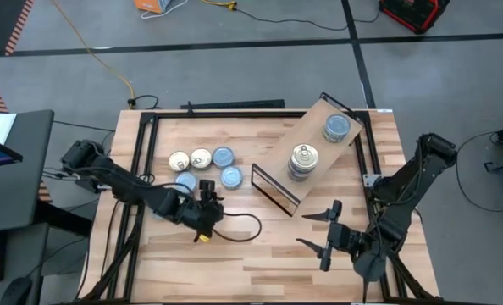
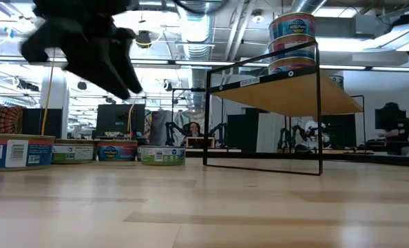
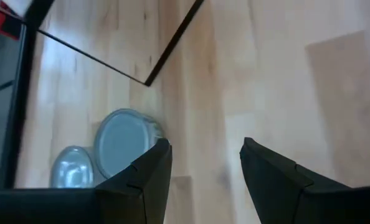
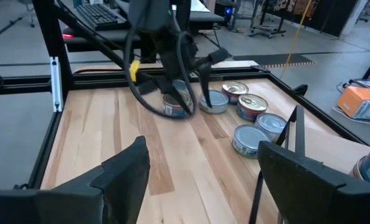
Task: Stack canned seafood by type on shelf
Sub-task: Stack the green tuna can on the shelf
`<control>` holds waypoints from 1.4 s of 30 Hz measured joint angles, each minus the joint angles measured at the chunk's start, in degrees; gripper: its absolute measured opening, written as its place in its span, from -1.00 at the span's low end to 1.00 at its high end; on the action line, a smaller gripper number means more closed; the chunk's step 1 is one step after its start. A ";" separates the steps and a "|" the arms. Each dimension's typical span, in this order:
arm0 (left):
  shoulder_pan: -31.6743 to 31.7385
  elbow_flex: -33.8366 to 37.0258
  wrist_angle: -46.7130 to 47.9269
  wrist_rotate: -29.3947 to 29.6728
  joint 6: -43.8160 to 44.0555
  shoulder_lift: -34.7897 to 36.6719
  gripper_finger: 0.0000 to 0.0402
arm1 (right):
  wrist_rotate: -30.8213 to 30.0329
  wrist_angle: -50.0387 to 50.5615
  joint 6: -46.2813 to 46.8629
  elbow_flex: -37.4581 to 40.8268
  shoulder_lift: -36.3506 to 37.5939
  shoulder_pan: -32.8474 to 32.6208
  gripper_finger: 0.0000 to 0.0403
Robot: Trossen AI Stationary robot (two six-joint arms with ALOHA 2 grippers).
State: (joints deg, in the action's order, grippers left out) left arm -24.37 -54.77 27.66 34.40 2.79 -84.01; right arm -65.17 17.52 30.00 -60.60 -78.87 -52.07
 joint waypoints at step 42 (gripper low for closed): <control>14.20 11.55 -18.17 0.49 -26.98 -10.60 -0.98 | -0.04 -0.06 1.49 -0.02 -1.42 0.11 0.61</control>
State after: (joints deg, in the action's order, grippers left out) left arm -10.17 -43.22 9.48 34.89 -24.19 -94.61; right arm -65.21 17.45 31.48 -60.62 -80.29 -51.96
